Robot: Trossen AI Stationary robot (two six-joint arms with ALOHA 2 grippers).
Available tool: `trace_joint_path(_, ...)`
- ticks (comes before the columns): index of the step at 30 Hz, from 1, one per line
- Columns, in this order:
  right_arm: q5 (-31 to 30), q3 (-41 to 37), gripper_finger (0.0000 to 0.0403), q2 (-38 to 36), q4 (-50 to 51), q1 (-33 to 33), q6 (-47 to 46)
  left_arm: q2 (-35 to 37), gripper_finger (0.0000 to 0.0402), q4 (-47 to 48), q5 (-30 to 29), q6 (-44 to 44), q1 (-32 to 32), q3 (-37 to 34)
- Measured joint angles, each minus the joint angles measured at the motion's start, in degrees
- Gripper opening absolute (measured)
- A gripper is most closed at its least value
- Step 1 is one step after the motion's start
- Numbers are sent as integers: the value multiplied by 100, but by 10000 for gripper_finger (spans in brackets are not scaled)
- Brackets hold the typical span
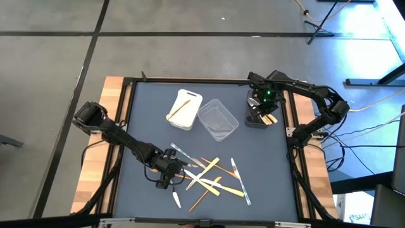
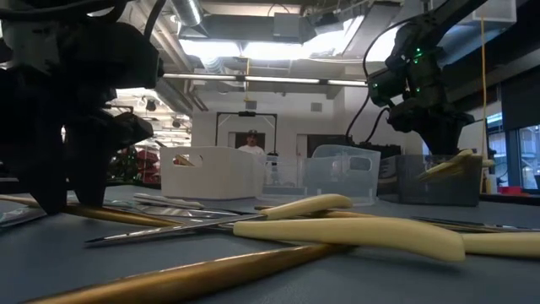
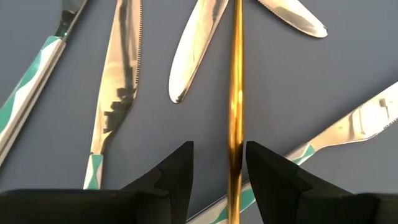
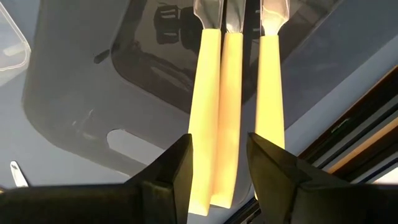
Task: Sort silverware by color (type)
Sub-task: Put the gold knife into the white bin
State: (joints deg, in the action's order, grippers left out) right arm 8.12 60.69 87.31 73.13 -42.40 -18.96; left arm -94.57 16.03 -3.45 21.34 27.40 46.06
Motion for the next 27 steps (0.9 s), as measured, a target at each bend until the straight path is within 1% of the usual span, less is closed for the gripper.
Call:
trace_joint_path(7,39,0,138,0,83,1,0,-255,141,-63,36,-109,0,20)
trace_joint_path(11,45,0,138,0,70,1,-1,-256,135,-63,-119,-107,7,17)
trace_joint_path(19,48,0,138,0,68,1,0,-259,85,-63,-154,-89,0,9)
trace_joint_path(27,48,0,138,0,100,1,-2,-266,45,-68,-157,-91,0,7)
